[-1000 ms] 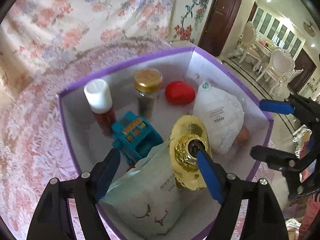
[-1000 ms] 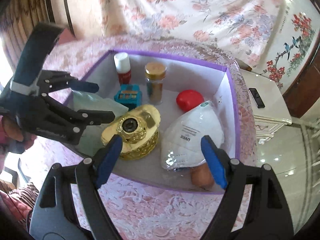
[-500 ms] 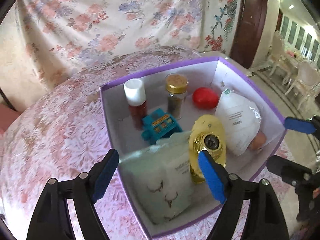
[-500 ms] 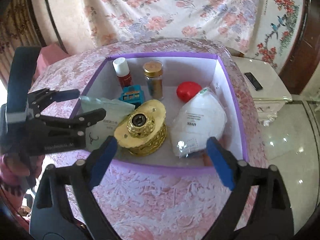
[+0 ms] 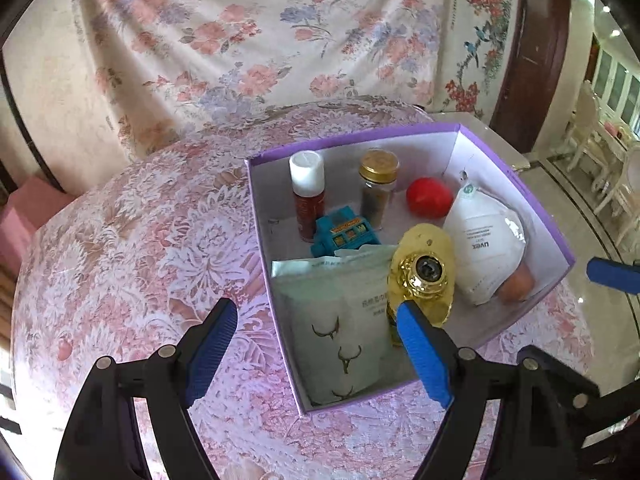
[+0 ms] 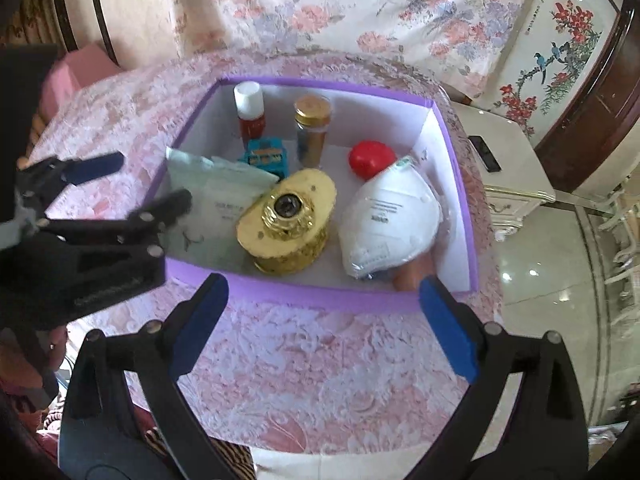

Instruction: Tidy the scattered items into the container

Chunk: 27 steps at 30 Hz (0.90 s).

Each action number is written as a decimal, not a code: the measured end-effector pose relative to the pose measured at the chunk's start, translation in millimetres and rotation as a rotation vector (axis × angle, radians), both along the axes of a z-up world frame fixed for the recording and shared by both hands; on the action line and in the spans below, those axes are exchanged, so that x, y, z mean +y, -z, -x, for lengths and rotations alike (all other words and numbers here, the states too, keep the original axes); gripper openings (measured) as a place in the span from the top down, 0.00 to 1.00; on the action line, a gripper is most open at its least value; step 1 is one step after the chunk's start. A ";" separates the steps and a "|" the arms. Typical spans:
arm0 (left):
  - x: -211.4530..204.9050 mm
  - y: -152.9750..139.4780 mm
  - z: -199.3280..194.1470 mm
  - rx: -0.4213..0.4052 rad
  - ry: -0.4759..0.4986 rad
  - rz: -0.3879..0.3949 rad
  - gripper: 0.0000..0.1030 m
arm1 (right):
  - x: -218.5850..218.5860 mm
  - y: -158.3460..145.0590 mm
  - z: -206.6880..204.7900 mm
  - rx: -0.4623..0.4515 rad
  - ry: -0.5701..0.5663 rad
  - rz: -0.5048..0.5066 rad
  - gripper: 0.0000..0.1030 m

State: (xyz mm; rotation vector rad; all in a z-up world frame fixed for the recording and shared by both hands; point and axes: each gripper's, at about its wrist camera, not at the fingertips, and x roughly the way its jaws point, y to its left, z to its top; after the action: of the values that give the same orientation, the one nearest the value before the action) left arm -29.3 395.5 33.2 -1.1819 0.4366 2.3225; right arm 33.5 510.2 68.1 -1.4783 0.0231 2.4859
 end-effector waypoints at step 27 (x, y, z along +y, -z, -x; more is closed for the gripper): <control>38.5 -3.1 -27.3 -0.055 0.028 -0.063 0.20 | 30.5 3.1 -19.4 -0.064 0.009 -0.021 0.06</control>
State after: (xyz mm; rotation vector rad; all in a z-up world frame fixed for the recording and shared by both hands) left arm -2.0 434.0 36.3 -1.1988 0.3550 2.2571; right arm 52.8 540.8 65.0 -1.5449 -0.0086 2.4226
